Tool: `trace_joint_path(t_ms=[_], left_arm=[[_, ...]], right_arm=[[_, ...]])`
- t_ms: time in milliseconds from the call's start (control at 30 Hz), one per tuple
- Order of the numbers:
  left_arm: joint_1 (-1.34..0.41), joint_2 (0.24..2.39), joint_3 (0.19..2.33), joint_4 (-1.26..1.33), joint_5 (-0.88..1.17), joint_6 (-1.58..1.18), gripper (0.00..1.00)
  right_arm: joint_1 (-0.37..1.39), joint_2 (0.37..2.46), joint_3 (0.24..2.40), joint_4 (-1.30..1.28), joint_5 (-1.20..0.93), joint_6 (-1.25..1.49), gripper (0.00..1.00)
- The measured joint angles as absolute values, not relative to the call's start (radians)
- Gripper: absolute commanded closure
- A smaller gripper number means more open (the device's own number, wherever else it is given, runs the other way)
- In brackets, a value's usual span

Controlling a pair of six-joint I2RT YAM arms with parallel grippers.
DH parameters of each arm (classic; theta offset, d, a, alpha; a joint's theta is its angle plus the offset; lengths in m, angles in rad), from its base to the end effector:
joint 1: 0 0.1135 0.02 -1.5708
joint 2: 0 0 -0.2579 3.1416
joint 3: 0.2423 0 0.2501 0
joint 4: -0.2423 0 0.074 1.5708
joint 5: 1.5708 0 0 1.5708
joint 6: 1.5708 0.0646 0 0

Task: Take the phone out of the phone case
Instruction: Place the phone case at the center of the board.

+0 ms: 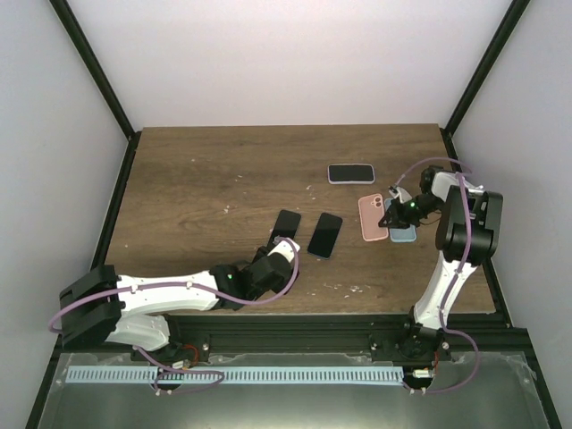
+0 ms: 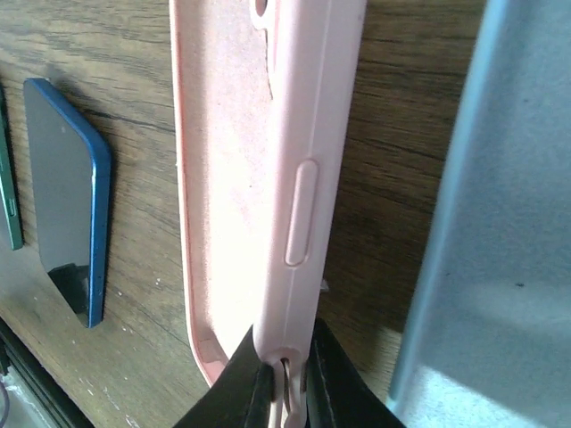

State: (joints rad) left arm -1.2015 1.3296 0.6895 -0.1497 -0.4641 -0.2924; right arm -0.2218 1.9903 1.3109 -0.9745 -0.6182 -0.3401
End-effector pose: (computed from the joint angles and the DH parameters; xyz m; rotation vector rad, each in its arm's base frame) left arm 0.1287 -0.2523 0.1735 0.7946 2.1266 -0.2401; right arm 0.3410 -0.0385 0.1170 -0.1332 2.9024 0.9248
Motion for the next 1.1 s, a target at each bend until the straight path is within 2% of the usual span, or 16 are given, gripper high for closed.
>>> trace_joint_path(t_ms=[67, 367, 667, 800, 1000, 1100], left_arm=[[-1.201, 1.33, 0.685, -0.142, -0.461, -0.296, 0.27], [-1.201, 1.33, 0.661, -0.114, -0.458, -0.312, 0.27], [-1.201, 1.327, 0.654, -0.109, -0.458, -0.314, 0.27], [-1.201, 1.322, 0.652, -0.108, -0.458, -0.315, 0.26], [-1.201, 1.283, 0.646, -0.107, -0.456, -0.336, 0.22], [-1.201, 1.259, 0.64, -0.11, -0.447, -0.351, 0.21]], right_arm=[[-0.224, 2.001, 1.322, -0.983, -0.607, -0.34, 0.89], [-0.236, 2.006, 1.328, -0.977, -0.553, -0.348, 0.72], [-0.24, 1.975, 1.335, -1.013, -0.518, -0.363, 0.59], [-0.24, 1.959, 1.426, -1.083, -0.519, -0.402, 0.5], [-0.214, 1.961, 1.659, -1.12, -0.519, -0.487, 0.26], [-0.178, 1.99, 1.763, -1.099, -0.5, -0.499, 0.18]])
